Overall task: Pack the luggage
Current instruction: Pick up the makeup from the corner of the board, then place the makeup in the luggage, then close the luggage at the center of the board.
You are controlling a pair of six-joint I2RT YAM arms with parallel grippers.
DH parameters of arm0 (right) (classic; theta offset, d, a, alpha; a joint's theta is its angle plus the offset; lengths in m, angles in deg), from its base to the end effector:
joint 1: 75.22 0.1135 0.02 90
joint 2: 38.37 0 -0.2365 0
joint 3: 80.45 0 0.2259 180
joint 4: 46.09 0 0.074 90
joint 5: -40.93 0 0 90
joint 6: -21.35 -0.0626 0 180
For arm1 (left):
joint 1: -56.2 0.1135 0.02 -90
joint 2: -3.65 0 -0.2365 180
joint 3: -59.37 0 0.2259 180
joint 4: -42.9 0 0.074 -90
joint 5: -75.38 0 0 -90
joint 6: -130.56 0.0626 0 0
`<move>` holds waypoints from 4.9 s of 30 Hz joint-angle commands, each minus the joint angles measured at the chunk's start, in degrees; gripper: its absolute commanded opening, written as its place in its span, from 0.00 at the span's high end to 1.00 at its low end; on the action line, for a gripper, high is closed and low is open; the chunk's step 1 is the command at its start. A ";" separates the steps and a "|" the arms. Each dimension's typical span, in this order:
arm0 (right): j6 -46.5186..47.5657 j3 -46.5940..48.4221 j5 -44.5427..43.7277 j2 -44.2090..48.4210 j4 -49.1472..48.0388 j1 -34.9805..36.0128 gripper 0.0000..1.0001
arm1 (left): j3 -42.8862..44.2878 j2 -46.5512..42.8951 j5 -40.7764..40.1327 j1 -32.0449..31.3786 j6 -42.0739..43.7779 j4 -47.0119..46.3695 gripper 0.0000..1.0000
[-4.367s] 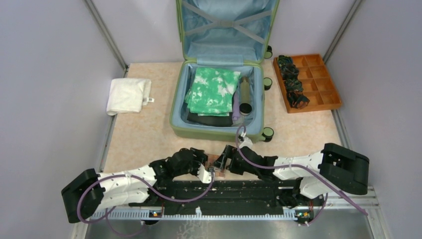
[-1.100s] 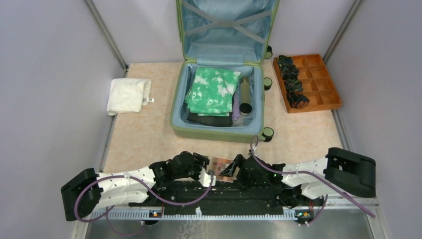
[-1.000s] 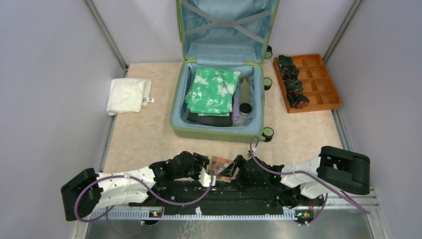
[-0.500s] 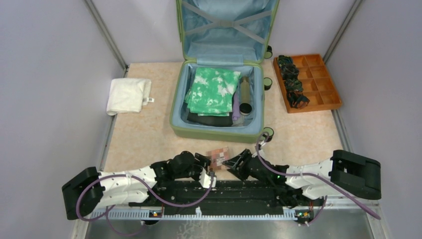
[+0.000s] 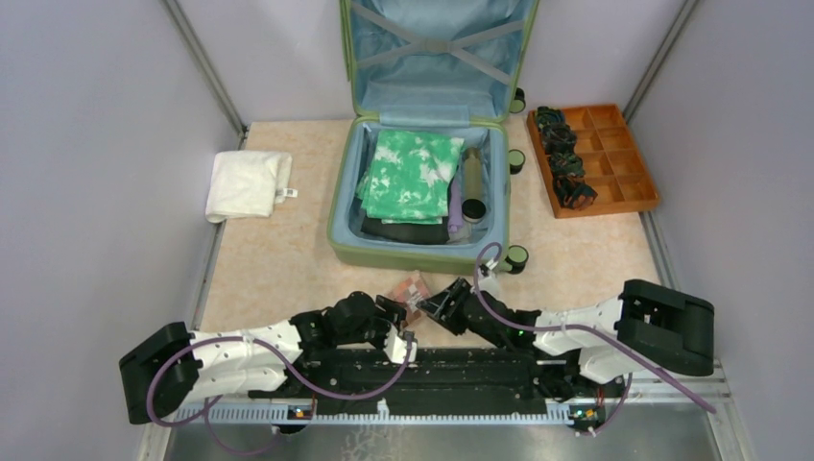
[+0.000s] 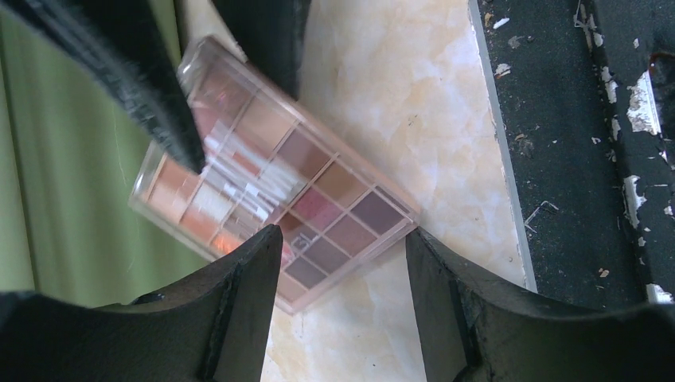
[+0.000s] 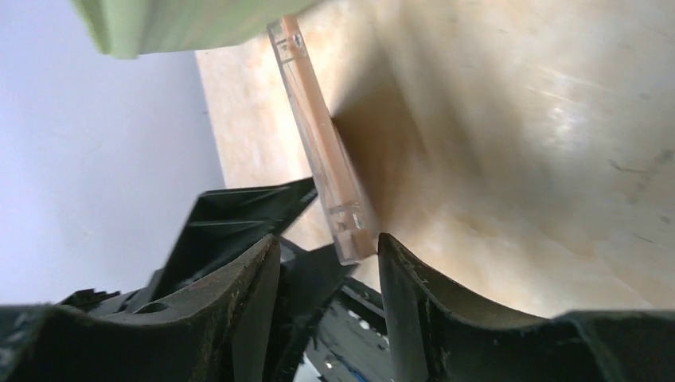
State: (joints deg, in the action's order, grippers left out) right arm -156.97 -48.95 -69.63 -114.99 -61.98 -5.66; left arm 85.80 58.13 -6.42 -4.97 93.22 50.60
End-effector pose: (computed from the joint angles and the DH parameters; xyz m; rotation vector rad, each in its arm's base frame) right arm 0.1046 0.2176 0.1188 0.6202 2.2440 1.2517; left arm 0.0849 -0.1728 0.1203 1.8841 1.1313 -0.2405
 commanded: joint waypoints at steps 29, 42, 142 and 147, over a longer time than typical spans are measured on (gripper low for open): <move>6.80 8.59 4.54 -22.74 -28.48 -6.92 0.99 | 4.68 -0.62 -2.25 -0.21 -1.18 5.66 0.30; 9.82 3.58 0.41 -11.40 -22.18 -2.81 1.00 | 19.51 -16.05 -3.75 -0.15 -9.55 41.08 0.01; 55.89 54.99 17.16 -16.18 62.70 -40.04 0.65 | 58.85 25.31 -4.46 46.75 -27.23 32.99 0.04; 57.09 59.42 15.49 -21.66 63.52 -40.03 0.69 | 59.63 25.50 -3.56 46.75 -28.05 33.45 0.04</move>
State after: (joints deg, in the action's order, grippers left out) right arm -101.60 4.51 -52.17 -133.30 0.78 -46.18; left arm 144.81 85.50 -11.01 41.54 65.92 86.27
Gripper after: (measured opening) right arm 0.319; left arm 0.962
